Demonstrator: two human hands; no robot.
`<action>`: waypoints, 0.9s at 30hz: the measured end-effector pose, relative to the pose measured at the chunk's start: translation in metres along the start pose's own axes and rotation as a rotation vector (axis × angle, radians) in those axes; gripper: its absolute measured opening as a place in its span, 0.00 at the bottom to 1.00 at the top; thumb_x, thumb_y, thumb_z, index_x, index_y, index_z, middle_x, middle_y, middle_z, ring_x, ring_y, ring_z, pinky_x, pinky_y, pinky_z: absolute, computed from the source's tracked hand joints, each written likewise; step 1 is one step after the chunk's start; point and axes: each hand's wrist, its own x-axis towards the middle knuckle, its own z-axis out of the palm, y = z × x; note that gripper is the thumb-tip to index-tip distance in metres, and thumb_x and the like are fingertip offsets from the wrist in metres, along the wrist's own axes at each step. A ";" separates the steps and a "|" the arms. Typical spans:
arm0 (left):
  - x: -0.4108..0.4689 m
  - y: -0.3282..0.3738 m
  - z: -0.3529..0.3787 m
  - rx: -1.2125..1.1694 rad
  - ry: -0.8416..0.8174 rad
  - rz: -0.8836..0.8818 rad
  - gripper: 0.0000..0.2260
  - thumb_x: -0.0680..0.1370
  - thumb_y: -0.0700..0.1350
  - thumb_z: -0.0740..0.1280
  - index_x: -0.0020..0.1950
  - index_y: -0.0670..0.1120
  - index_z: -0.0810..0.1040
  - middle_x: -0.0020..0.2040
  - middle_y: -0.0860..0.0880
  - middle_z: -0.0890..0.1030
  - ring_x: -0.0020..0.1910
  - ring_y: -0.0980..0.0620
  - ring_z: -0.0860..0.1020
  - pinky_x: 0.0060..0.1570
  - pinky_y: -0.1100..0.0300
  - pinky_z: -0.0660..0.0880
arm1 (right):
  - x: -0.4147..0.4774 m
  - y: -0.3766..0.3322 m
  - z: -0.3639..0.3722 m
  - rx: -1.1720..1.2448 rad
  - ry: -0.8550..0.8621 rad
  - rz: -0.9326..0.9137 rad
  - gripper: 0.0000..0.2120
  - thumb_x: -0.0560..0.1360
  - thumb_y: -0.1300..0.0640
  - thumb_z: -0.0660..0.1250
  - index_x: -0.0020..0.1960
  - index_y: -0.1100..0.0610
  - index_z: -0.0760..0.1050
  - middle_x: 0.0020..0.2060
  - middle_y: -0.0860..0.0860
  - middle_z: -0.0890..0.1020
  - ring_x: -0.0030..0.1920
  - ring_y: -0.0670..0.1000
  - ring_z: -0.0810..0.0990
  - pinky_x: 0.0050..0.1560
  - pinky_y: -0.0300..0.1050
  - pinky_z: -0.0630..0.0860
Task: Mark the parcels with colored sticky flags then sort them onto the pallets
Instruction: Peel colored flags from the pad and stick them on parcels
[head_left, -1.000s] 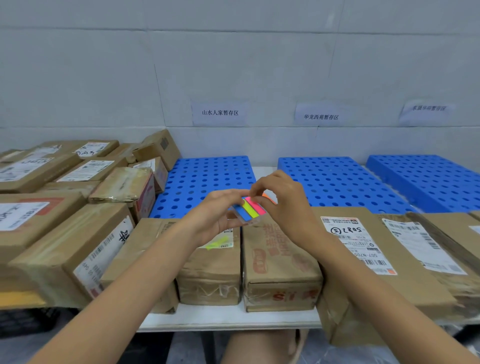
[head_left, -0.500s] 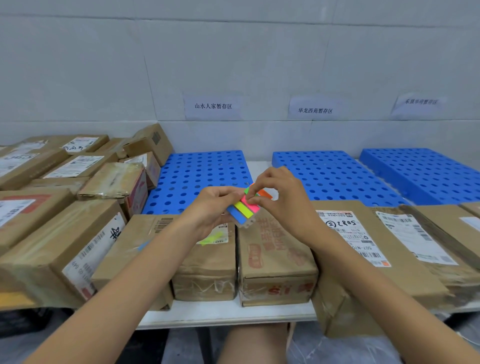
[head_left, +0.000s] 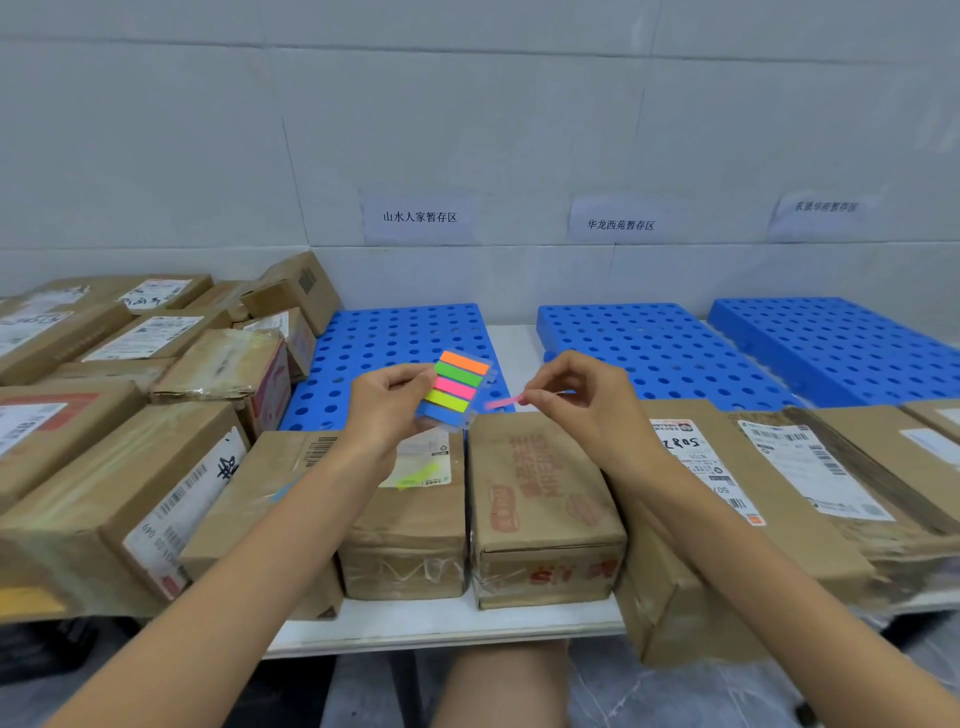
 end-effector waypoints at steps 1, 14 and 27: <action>0.001 -0.001 -0.002 0.005 0.020 0.007 0.05 0.78 0.40 0.65 0.52 0.41 0.78 0.44 0.48 0.81 0.40 0.54 0.80 0.29 0.67 0.78 | -0.001 0.000 -0.003 0.020 0.021 0.027 0.03 0.71 0.63 0.71 0.41 0.59 0.77 0.38 0.51 0.84 0.42 0.47 0.82 0.45 0.36 0.77; -0.004 -0.014 0.005 0.046 -0.063 -0.010 0.07 0.78 0.40 0.65 0.55 0.41 0.78 0.48 0.46 0.81 0.41 0.54 0.80 0.32 0.66 0.79 | -0.013 0.021 -0.005 -0.529 -0.199 0.078 0.04 0.71 0.63 0.68 0.42 0.54 0.78 0.31 0.49 0.78 0.32 0.42 0.74 0.34 0.30 0.68; -0.008 -0.017 0.012 0.105 -0.122 -0.002 0.07 0.78 0.41 0.65 0.54 0.41 0.79 0.48 0.46 0.82 0.42 0.54 0.81 0.33 0.65 0.79 | -0.010 0.024 0.000 -0.503 -0.205 0.130 0.04 0.71 0.64 0.70 0.42 0.60 0.76 0.32 0.51 0.77 0.32 0.44 0.71 0.34 0.33 0.66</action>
